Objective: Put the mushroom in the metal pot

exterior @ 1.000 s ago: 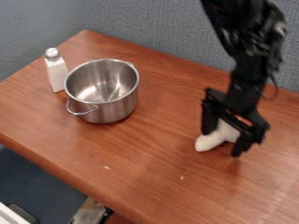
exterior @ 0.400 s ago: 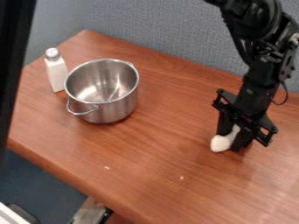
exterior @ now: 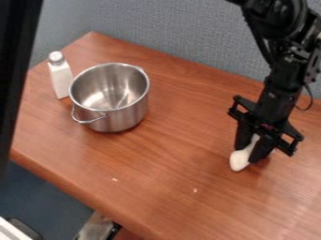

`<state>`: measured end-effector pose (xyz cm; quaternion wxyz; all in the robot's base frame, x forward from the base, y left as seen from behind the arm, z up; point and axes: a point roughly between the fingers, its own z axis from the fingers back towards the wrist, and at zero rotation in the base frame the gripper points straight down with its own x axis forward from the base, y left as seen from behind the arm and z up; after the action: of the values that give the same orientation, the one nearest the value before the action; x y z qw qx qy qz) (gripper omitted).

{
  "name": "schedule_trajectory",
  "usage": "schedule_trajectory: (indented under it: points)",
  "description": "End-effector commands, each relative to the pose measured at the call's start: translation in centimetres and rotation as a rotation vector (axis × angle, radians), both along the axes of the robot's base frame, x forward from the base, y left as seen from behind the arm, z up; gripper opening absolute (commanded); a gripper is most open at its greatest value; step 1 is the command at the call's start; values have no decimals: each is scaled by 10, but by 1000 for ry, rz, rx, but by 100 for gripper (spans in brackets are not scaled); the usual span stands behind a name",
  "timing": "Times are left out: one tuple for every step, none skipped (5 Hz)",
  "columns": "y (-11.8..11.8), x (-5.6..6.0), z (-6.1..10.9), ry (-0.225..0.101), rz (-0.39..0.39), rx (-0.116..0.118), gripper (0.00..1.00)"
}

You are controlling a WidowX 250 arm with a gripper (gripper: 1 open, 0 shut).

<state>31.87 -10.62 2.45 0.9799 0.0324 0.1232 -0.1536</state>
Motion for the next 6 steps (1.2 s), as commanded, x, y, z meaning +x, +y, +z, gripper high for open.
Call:
schedule_trajectory:
  points:
    - [8, 13, 5, -84, 31, -58, 0]
    - [18, 18, -3, -124, 55, -98, 0]
    - [28, 22, -5, -161, 80, -132, 0]
    - [43, 23, -3, -140, 44, -107, 0]
    - [59, 25, 0, -113, -12, -78, 0]
    - [63, 7, 8, -127, -22, -70, 100]
